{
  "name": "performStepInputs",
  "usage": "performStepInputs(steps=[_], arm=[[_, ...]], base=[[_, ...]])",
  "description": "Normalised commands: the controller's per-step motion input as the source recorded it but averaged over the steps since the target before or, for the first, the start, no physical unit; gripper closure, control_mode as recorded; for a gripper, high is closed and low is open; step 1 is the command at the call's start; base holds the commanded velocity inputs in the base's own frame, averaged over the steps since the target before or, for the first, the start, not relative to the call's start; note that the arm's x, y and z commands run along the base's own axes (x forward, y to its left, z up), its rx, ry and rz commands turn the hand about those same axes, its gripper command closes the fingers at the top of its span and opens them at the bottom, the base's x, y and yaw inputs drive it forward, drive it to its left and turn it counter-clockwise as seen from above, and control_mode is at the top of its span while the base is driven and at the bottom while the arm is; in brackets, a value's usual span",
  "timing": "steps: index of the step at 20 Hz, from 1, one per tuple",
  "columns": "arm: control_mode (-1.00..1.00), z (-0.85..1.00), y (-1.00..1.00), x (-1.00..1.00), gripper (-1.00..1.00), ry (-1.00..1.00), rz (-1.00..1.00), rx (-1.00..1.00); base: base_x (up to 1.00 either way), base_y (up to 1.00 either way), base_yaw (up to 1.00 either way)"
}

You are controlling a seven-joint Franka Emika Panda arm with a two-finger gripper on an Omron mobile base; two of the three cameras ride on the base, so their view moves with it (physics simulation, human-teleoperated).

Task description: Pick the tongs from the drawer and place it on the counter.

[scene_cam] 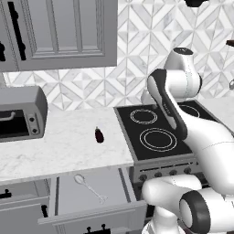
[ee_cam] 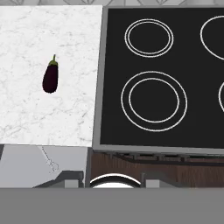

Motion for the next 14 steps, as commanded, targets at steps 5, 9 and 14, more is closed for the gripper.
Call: performStepInputs(steps=[5, 9, 14], arm=[[1.0, 0.0, 0.0, 0.0, -1.0, 0.0, 0.0, 0.0], [1.0, 0.0, 0.0, 0.0, -1.0, 0.0, 0.0, 0.0], [1.0, 0.0, 0.0, 0.0, -1.0, 0.0, 0.0, 0.0]], base=[[0.0, -0.08, 0.0], [0.0, -0.55, 0.0], [0.05, -0.5, 0.0]])
